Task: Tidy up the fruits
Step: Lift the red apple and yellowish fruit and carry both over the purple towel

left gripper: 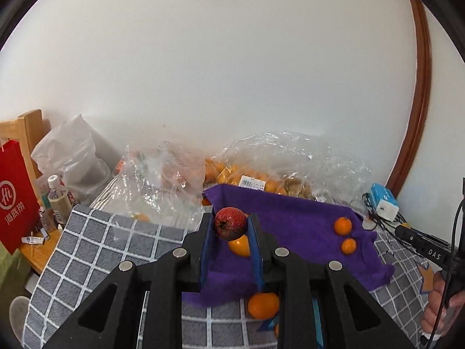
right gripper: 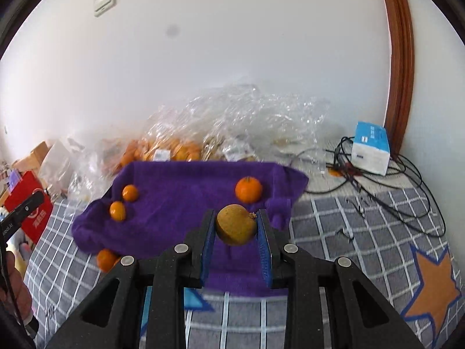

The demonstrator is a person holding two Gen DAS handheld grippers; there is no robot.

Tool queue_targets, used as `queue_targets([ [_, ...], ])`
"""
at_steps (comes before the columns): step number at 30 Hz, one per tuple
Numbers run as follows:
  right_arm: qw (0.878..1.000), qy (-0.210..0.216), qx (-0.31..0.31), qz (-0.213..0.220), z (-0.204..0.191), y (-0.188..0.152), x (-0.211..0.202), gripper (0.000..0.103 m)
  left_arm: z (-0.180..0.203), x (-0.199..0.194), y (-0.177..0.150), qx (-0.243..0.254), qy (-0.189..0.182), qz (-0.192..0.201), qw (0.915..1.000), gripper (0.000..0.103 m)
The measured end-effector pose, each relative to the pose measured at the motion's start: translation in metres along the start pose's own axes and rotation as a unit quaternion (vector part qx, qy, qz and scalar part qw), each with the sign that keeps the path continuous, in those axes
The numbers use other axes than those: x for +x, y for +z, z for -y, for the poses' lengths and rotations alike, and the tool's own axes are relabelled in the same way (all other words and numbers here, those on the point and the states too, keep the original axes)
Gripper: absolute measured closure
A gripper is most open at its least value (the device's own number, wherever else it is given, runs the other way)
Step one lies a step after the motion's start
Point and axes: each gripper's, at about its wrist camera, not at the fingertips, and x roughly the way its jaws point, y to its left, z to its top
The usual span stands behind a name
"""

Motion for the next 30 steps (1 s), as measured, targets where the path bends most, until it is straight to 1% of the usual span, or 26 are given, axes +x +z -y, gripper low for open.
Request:
queue_targets([
  [2, 1.000, 0.006, 0.009, -0.004, 0.002, 0.008, 0.009, 0.075, 0.004, 0.014, 0.003, -0.002, 0.007, -0.001, 1.0000, 0.080],
  [5, 1.000, 0.009, 0.014, -0.002, 0.006, 0.011, 0.023, 0.075, 0.011, 0.040, 0.000, -0.001, 0.013, -0.009, 0.9999, 0.080],
  [8, 1.000, 0.006, 0.016, -0.009, 0.011, 0.005, 0.039, 0.075, 0.014, 0.064, -0.010, 0.003, 0.022, -0.022, 0.9995, 0.080],
  [11, 0.999, 0.016, 0.013, -0.024, 0.014, -0.007, 0.054, 0.075, 0.009, 0.079, -0.022, 0.006, 0.030, -0.034, 0.9990, 0.080],
  [13, 0.999, 0.017, 0.017, -0.047, 0.015, -0.012, 0.065, 0.075, 0.006, 0.084, -0.026, 0.006, 0.032, -0.044, 0.9985, 0.080],
  [16, 0.998, 0.022, 0.012, -0.062, 0.012, -0.017, 0.075, 0.075, 0.005, 0.088, -0.027, 0.005, 0.037, -0.046, 0.9982, 0.080],
  [17, 0.997, 0.021, 0.008, -0.070, 0.011, -0.019, 0.079, 0.075, 0.005, 0.090, -0.028, 0.005, 0.034, -0.052, 0.9980, 0.080],
  [21, 0.996, 0.012, 0.003, -0.083, 0.011, -0.025, 0.088, 0.075, 0.006, 0.099, -0.031, 0.004, 0.022, -0.076, 0.9969, 0.080],
  [24, 0.996, 0.014, 0.005, -0.091, 0.011, -0.027, 0.092, 0.075, 0.009, 0.106, -0.035, 0.013, 0.024, -0.090, 0.9956, 0.080],
  [26, 0.996, 0.008, -0.004, -0.094, 0.008, -0.030, 0.093, 0.075, 0.012, 0.111, -0.038, 0.023, 0.029, -0.100, 0.9944, 0.080],
  [30, 0.995, 0.003, -0.012, -0.098, 0.005, -0.031, 0.095, 0.075, 0.014, 0.115, -0.042, 0.026, 0.027, -0.116, 0.9925, 0.080],
])
